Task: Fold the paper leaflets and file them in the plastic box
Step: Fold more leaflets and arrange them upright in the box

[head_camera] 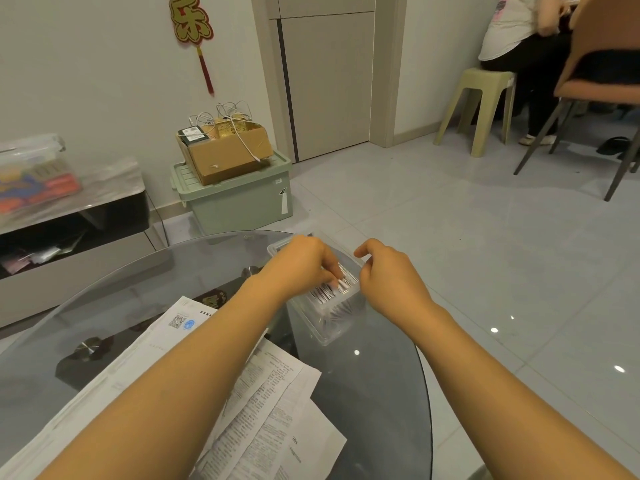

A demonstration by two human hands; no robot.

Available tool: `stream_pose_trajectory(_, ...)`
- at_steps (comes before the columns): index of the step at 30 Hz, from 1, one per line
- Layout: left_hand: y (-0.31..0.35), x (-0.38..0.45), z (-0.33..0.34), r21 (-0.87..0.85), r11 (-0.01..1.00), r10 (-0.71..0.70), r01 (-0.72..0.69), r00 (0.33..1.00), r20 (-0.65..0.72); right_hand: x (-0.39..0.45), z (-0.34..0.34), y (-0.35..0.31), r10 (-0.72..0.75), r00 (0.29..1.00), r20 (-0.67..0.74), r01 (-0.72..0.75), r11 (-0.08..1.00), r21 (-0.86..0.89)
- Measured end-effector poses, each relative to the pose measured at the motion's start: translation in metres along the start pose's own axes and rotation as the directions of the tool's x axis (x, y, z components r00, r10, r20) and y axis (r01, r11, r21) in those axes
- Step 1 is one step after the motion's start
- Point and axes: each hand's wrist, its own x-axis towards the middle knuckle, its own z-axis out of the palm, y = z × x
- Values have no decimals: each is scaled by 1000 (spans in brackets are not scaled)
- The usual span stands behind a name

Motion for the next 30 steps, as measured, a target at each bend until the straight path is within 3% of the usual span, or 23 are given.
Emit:
stream_pose_trajectory(5,12,5,-3,125,990,51,-60,996,75,2,2,1,-9,1000,-6,9,1000,-29)
stream_pose_trajectory(10,20,13,-1,177,979,94,-102,994,52,3,5,4,-8,1000,-12,8,1000,-16)
stream_pose_trajectory(15,4,2,-9,44,998,-42,40,997,62,3,5,5,-10,1000,-13,10,999,-31)
stream_pose_trajectory(17,-1,0,-13,163,981,-127,108,986,112,2,4,4,-34,999,-35,33,999,-31)
stream_pose_trajectory(20,3,0,-19,497,856,-293,143,926,238,1,4,2,-56,998,-13,55,998,-19)
stream_pose_trajectory(22,7,4,-21,568,813,-361,130,878,315,1,4,1,-33,998,51,35,998,-43)
stream_pose_trajectory(25,12,7,-21,495,856,-378,151,836,398,1,5,2,-3,995,98,5,1000,-26)
stream_pose_trajectory(30,12,5,-31,338,929,-303,150,832,464,3,6,2,-8,994,106,8,1000,6)
